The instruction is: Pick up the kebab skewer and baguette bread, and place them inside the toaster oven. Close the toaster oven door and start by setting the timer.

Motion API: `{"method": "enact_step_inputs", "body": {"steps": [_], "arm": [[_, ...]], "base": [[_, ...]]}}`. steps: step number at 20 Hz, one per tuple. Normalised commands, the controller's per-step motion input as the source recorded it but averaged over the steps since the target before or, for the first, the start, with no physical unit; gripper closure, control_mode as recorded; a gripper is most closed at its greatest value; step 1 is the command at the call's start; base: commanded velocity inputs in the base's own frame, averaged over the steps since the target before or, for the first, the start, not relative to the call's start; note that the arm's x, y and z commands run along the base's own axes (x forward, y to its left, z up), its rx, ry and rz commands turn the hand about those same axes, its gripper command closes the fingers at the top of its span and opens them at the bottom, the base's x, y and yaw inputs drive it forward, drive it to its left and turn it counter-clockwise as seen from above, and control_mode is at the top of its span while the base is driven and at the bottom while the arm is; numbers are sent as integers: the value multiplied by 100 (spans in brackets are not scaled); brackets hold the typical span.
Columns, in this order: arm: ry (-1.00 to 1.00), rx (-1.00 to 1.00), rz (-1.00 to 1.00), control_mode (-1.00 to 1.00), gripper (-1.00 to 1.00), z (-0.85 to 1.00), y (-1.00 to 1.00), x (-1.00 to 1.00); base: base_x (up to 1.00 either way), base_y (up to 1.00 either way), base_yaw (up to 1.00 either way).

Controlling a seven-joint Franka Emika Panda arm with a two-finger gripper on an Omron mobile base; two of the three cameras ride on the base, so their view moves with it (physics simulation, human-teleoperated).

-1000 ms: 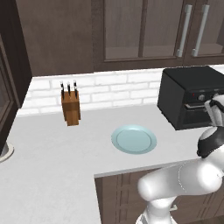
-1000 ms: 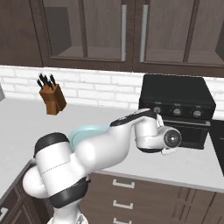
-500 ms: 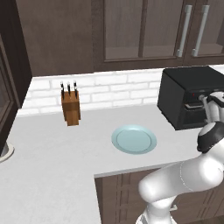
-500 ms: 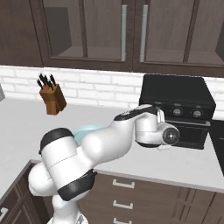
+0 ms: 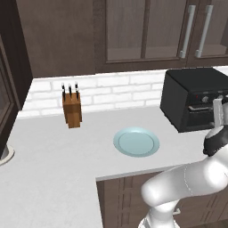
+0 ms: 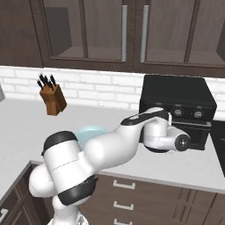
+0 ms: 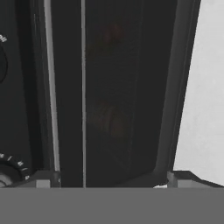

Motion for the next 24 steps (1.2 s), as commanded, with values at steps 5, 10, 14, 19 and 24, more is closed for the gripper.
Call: {"method": "enact_step_inputs", "body": {"steps": [5,10,14,19,24], "arm": [[-6,0,-7,-100,-100,0,9,-30],[-22,-18,3,-100,-100,12,33,-14],[-34,-37,13,-100,-100,3,39,-7],[-33,-43,17,-100,-100,1,24,0],[-17,-48,10,-100,-100,22,-12,-1]], "base": [[0,0,0],[0,0,0],[0,0,0],[0,0,0],[0,0,0]]}}
